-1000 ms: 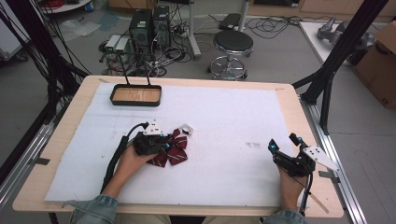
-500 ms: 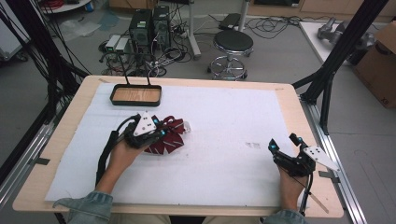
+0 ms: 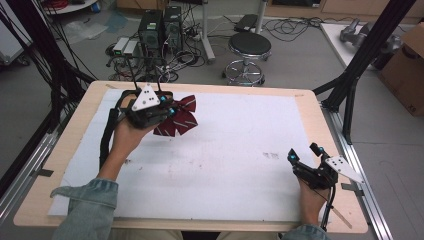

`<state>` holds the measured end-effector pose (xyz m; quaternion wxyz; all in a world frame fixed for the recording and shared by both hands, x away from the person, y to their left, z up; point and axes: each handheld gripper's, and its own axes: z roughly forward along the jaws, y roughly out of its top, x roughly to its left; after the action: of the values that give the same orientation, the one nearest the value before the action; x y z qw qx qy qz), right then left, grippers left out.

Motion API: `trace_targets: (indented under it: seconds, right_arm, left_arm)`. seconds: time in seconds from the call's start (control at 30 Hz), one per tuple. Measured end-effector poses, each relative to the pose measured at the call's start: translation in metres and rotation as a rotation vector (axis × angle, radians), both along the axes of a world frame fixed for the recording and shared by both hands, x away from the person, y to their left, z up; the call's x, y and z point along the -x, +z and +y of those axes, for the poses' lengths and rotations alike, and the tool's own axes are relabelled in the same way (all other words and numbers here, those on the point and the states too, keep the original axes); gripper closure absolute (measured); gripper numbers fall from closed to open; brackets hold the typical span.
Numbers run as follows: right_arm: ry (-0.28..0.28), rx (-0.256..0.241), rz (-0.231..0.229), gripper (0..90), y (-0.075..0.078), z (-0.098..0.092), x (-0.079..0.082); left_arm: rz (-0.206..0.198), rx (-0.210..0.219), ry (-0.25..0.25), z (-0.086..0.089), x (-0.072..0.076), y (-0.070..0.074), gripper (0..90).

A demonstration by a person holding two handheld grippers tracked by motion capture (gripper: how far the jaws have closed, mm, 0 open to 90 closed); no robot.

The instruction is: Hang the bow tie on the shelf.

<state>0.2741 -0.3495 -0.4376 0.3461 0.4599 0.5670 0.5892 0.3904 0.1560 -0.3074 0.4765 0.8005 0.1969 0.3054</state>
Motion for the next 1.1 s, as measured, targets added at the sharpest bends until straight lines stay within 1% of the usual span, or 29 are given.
trace_targets:
  seconds: [0.1, 0.13, 0.17, 0.3, 0.37, 0.4, 0.43, 0.5, 0.57, 0.6, 0.67, 0.7, 0.77, 0.87, 1.0, 1.1]
  right_arm:
    - [0.0, 0.001, 0.0, 11.2, 0.0, 0.0, 0.0]
    - [0.001, 0.001, 0.0, 11.3, 0.0, 0.0, 0.0]
    - [0.001, 0.0, 0.001, 11.2, 0.0, 0.0, 0.0]
    - [0.0, 0.0, 0.003, 11.3, 0.0, 0.0, -0.001]
    - [0.0, 0.002, 0.001, 11.3, 0.0, 0.0, -0.001]
    - [-0.002, -0.002, 0.008, 11.3, 0.0, 0.0, 0.0]
    - [-0.001, 0.004, 0.002, 11.2, 0.0, 0.0, -0.001]
    - [0.0, 0.002, 0.002, 11.3, 0.0, -0.001, -0.001]
    - [0.001, 0.001, 0.003, 11.2, 0.0, -0.001, -0.001]
    - [0.002, 0.001, 0.002, 11.3, 0.0, -0.001, -0.001]
    - [0.002, 0.001, 0.002, 11.3, 0.0, -0.001, -0.001]
    - [0.001, 0.002, 0.002, 11.3, 0.0, -0.001, -0.001]
    - [0.001, 0.003, 0.003, 11.3, -0.001, 0.0, -0.001]
    - [0.001, 0.001, 0.002, 11.3, -0.001, 0.0, -0.001]
    - [0.002, 0.001, 0.004, 11.3, -0.001, -0.001, -0.002]
    - [0.003, 0.0, 0.003, 11.3, -0.001, -0.001, -0.002]
  left_arm:
    - [0.002, 0.015, 0.016, 0.0, -0.013, 0.012, 72.6]
    - [0.004, 0.024, 0.029, -0.001, -0.017, 0.016, 72.6]
    - [0.003, 0.019, 0.036, -0.001, -0.022, 0.02, 72.6]
    - [0.002, 0.027, 0.08, -0.003, -0.04, 0.031, 72.6]
    - [-0.001, 0.022, 0.117, -0.005, -0.048, 0.034, 72.6]
    - [0.001, 0.024, 0.13, -0.005, -0.051, 0.036, 72.6]
    - [-0.001, 0.027, 0.143, -0.005, -0.056, 0.037, 72.6]
    - [-0.002, 0.017, 0.179, -0.005, -0.063, 0.039, 72.6]
    - [0.004, 0.025, 0.198, -0.003, -0.068, 0.042, 72.6]
    - [0.001, 0.025, 0.218, -0.001, -0.072, 0.043, 72.6]
    - [0.002, 0.035, 0.231, 0.001, -0.077, 0.046, 72.6]
    - [-0.005, 0.034, 0.243, 0.002, -0.08, 0.048, 72.6]
    - [-0.007, 0.038, 0.268, 0.004, -0.086, 0.051, 72.6]
    - [-0.008, 0.033, 0.294, 0.006, -0.093, 0.054, 72.6]
    - [-0.003, 0.01, 0.348, 0.006, -0.104, 0.058, 72.6]
    - [0.004, 0.008, 0.366, 0.006, -0.11, 0.058, 72.6]
